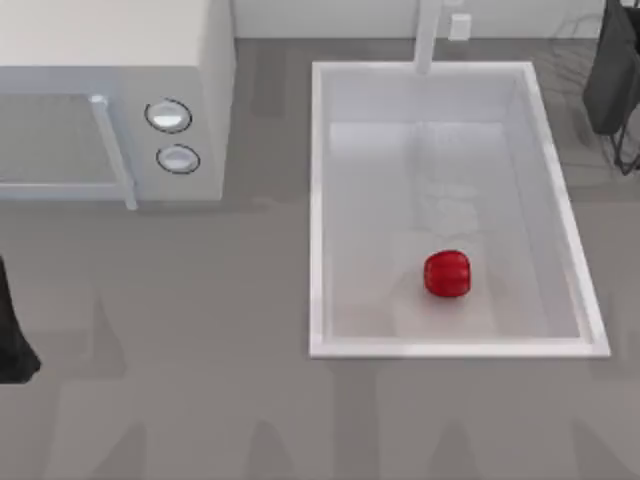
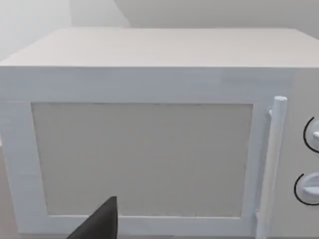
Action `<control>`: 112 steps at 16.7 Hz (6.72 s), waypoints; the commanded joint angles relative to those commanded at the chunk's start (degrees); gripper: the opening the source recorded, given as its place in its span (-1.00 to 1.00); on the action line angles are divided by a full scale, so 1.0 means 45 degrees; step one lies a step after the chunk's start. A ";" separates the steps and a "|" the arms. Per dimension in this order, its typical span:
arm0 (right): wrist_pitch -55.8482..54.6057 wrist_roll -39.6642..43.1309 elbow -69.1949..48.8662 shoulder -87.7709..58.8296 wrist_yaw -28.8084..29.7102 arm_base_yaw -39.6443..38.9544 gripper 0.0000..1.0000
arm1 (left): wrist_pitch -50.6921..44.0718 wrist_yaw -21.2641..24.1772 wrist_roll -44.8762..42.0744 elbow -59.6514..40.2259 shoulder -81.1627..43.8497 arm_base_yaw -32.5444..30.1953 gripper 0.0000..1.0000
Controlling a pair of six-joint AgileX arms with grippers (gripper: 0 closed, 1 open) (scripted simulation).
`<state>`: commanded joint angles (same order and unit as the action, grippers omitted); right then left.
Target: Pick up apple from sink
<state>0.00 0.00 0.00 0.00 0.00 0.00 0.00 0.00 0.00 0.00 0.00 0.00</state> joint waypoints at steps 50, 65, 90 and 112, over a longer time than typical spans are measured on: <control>1.2924 -0.4976 -2.0867 -2.5333 0.0057 -0.4709 1.00 | 0.0000 0.0000 0.0000 0.0000 0.0000 0.0000 1.00; 1.4321 -0.5684 -2.3655 -2.9411 0.0051 -0.5369 1.00 | 0.0000 0.0000 0.0000 0.0000 0.0000 0.0000 1.00; 0.9188 -0.5740 -2.1345 -3.2156 0.0086 -0.5447 -0.81 | 0.0000 0.0000 0.0000 0.0000 0.0000 0.0000 1.00; 1.7392 -0.5637 -2.8628 -3.1053 0.0320 -0.5416 -1.00 | 0.0000 0.0000 0.0000 0.0000 0.0000 0.0000 1.00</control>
<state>78.27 -25.37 -128.83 -139.74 1.44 -24.37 0.00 0.00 0.00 0.00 0.00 0.00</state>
